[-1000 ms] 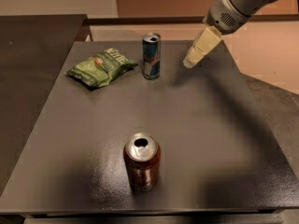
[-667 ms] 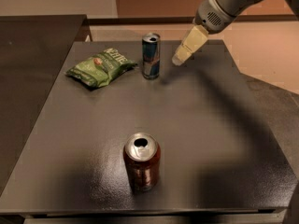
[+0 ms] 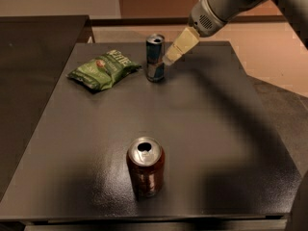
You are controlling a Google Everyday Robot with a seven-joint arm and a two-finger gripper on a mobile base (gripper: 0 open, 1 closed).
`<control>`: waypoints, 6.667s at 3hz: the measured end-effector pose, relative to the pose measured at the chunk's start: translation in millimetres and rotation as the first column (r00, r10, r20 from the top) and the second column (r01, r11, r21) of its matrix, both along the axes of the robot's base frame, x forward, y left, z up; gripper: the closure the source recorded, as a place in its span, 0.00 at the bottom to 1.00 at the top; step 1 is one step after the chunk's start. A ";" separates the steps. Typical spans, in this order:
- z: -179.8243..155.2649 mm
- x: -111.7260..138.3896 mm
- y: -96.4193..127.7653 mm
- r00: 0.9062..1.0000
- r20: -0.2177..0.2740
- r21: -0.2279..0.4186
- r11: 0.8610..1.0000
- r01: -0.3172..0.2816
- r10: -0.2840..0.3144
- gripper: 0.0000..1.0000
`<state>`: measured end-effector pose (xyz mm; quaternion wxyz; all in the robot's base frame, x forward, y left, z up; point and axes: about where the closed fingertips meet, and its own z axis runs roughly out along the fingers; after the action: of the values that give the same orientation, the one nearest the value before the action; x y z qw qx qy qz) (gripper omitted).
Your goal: Move redbull can near coke can
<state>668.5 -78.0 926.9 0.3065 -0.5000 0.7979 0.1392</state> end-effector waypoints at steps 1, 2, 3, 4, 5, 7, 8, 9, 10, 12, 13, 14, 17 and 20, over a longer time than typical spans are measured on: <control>-2.8 -4.1 19.1 1.000 -0.001 0.045 0.999 -0.028 0.028 0.00; -7.9 -7.7 36.1 0.998 -0.007 0.076 0.995 -0.064 0.065 0.00; -10.4 -10.2 51.1 0.996 0.000 0.095 0.991 -0.093 0.094 0.00; -13.0 -8.0 61.6 0.996 -0.001 0.102 0.991 -0.088 0.089 0.19; -14.9 -4.3 64.2 0.997 0.000 0.103 0.992 -0.079 0.079 0.41; -1.1 -21.4 50.8 0.997 0.002 0.125 0.989 -0.082 0.082 0.88; 16.6 -48.9 37.1 0.993 0.012 0.134 0.984 -0.114 0.114 1.00; 26.9 -84.8 19.5 0.988 0.000 0.158 0.976 -0.152 0.154 1.00; 31.7 -127.3 4.4 0.980 -0.016 0.187 0.963 -0.192 0.199 1.00; 17.5 -201.0 -14.1 0.954 0.000 0.201 0.935 -0.293 0.299 1.00; 9.6 -230.4 -14.5 0.935 0.027 0.208 0.913 -0.352 0.354 1.00; 4.4 -252.9 -11.7 0.914 0.051 0.219 0.888 -0.403 0.402 1.00; -2.8 -290.1 1.4 0.863 0.043 0.197 0.842 -0.502 0.504 1.00; -4.9 -314.3 10.8 0.829 -0.020 0.195 0.816 -0.545 0.559 0.59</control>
Offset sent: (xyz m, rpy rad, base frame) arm -0.0125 0.0518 -0.0099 0.1125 0.0125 0.1018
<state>354.3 -67.1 922.0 0.2664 -0.6741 0.6138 0.3127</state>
